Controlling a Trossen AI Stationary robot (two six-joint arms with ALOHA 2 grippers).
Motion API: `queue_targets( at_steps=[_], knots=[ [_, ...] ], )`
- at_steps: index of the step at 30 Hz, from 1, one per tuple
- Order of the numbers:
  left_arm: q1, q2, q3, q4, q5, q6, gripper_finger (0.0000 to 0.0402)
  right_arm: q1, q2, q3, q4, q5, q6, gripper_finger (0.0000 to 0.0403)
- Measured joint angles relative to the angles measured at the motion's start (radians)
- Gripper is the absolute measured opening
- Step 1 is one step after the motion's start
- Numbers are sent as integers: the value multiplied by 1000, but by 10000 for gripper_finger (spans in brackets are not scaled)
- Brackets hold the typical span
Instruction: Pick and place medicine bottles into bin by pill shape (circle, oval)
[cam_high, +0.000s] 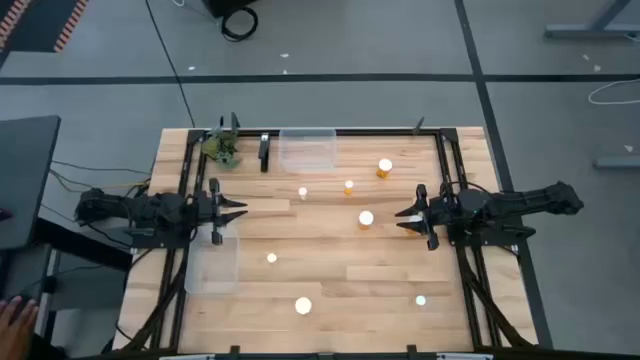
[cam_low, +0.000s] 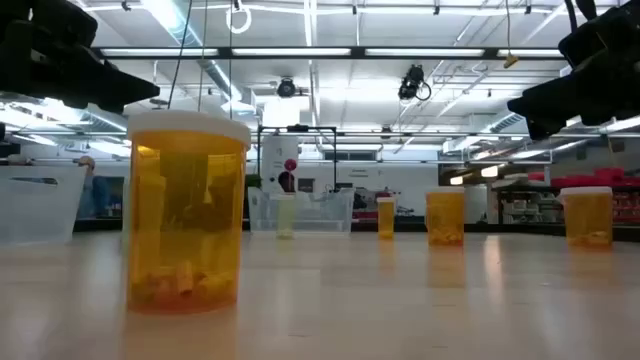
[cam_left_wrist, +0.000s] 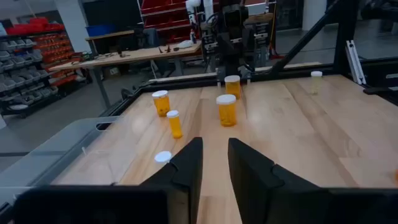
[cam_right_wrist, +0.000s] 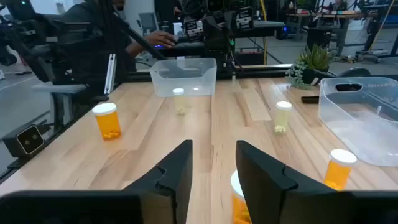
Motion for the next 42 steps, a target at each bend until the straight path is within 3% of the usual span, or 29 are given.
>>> queue_targets(
  at_steps=[42],
  knots=[
    [0, 0, 0, 0, 0, 0, 89, 0, 0, 0, 0, 0, 0, 129]
  ],
)
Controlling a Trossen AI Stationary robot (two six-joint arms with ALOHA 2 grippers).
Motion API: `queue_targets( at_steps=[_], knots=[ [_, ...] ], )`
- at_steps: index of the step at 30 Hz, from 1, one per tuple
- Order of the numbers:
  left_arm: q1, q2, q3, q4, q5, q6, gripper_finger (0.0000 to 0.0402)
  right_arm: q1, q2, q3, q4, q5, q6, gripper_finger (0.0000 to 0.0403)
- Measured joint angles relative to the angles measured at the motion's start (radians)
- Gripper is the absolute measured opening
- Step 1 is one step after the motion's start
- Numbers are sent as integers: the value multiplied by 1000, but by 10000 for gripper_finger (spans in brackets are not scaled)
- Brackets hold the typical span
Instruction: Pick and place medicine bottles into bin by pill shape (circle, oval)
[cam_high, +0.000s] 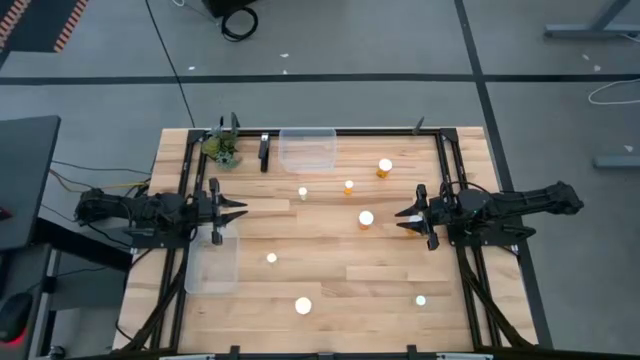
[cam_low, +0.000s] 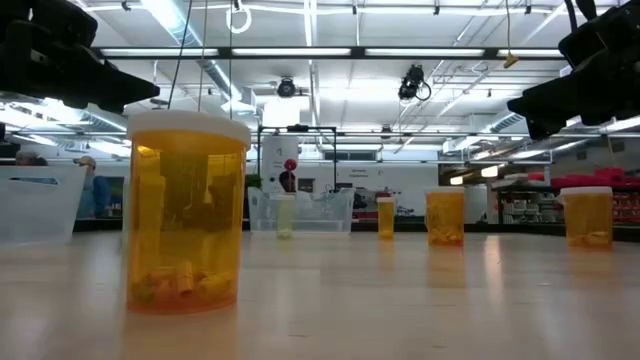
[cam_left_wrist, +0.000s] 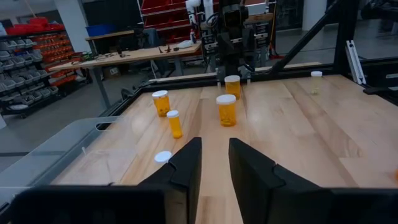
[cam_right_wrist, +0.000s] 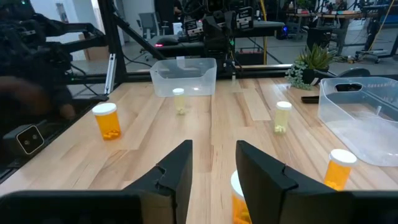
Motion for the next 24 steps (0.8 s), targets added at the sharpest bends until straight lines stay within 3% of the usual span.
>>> queue_targets(
  at_steps=[24],
  knots=[
    [0, 0, 0, 0, 0, 0, 83, 0, 0, 0, 9, 22, -3, 129]
  ],
)
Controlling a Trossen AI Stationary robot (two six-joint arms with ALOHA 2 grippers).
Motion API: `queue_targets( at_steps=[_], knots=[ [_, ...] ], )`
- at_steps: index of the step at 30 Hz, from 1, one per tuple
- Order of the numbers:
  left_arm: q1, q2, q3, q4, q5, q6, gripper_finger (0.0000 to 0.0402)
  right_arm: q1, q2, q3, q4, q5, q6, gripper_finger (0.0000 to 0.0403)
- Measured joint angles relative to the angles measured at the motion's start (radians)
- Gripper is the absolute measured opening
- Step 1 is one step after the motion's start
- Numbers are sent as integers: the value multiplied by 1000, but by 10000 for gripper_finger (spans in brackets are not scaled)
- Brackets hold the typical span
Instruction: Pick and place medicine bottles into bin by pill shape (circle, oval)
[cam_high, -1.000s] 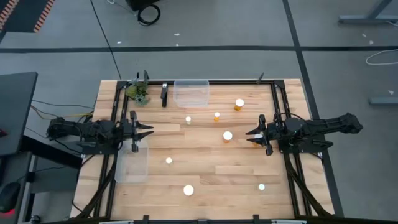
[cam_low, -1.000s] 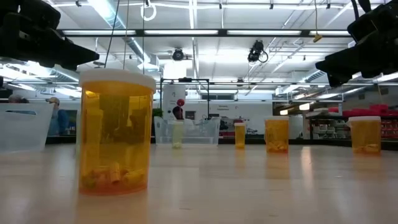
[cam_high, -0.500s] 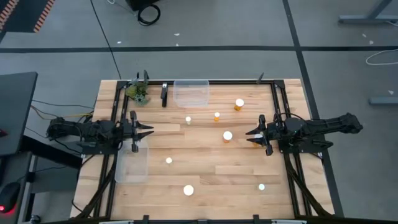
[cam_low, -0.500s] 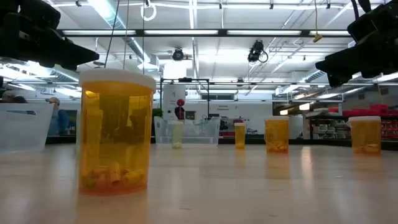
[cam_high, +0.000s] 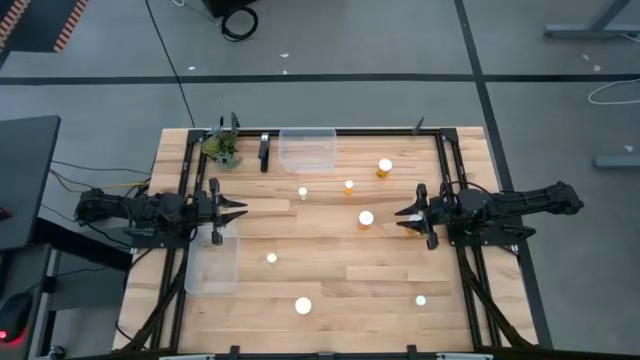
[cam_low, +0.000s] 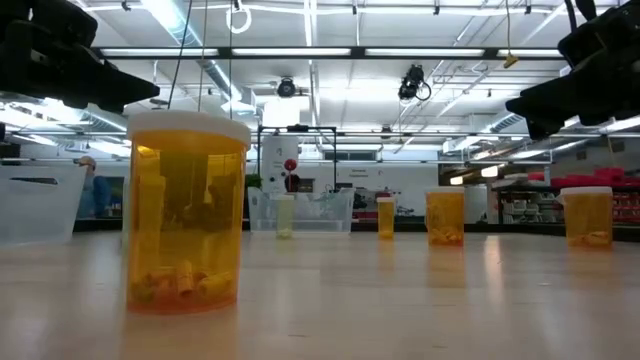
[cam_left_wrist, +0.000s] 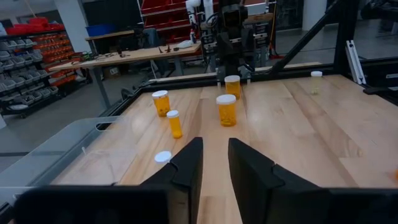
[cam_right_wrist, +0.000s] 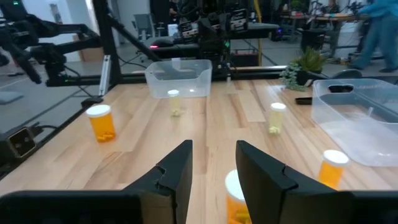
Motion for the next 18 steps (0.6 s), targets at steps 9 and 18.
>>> queue_targets(
  at_steps=[9, 18],
  knots=[
    [0, 0, 0, 0, 0, 0, 86, 0, 0, 0, 55, 16, 19, 129],
    [0, 0, 0, 0, 0, 0, 89, 0, 0, 0, 251, 79, 49, 129]
  ],
)
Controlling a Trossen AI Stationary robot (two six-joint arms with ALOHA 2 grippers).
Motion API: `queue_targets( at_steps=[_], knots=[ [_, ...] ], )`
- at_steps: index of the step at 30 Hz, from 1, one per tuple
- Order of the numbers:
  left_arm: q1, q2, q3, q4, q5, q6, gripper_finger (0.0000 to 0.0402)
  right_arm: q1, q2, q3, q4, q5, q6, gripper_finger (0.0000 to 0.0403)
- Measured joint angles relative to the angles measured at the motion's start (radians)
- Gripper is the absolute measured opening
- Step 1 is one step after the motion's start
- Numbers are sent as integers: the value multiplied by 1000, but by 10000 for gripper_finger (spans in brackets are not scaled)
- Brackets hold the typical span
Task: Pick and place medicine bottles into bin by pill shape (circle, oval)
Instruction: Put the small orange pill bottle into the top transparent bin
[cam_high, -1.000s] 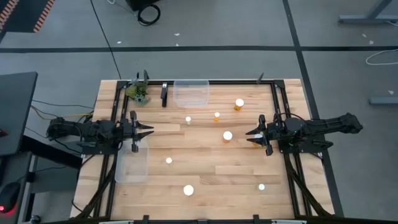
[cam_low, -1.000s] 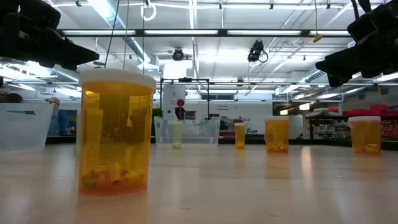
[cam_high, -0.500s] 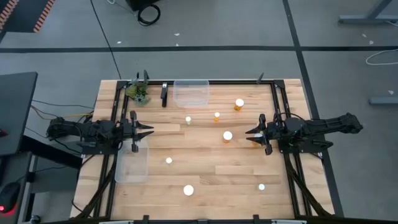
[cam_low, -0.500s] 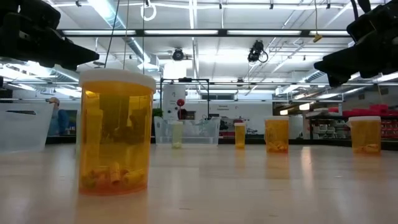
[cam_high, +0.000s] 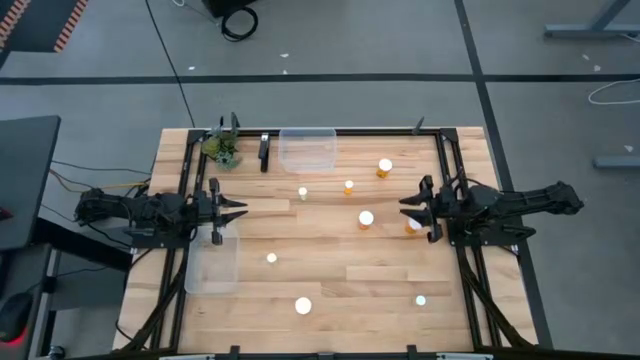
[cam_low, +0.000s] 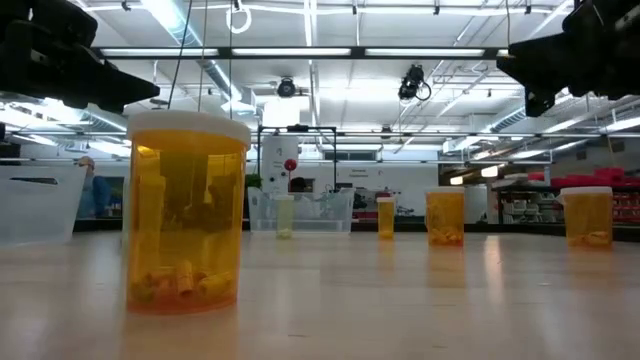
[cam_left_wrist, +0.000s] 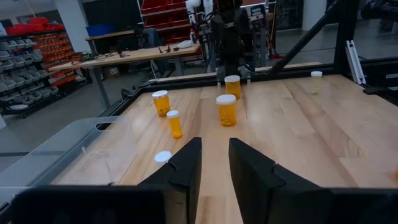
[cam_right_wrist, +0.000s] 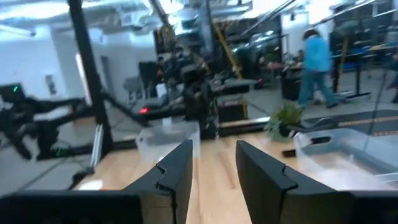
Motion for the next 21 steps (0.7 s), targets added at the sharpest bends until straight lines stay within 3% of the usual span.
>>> queue_targets(
  at_steps=[7, 13, 21],
  knots=[
    [0, 0, 0, 0, 0, 0, 83, -3, 6, 0, -8, 137, 52, 129],
    [0, 0, 0, 0, 0, 0, 89, -72, 57, 0, -36, 127, 72, 122],
    [0, 0, 0, 0, 0, 0, 86, -297, 276, 28, -69, -72, 212, 107]
  ],
)
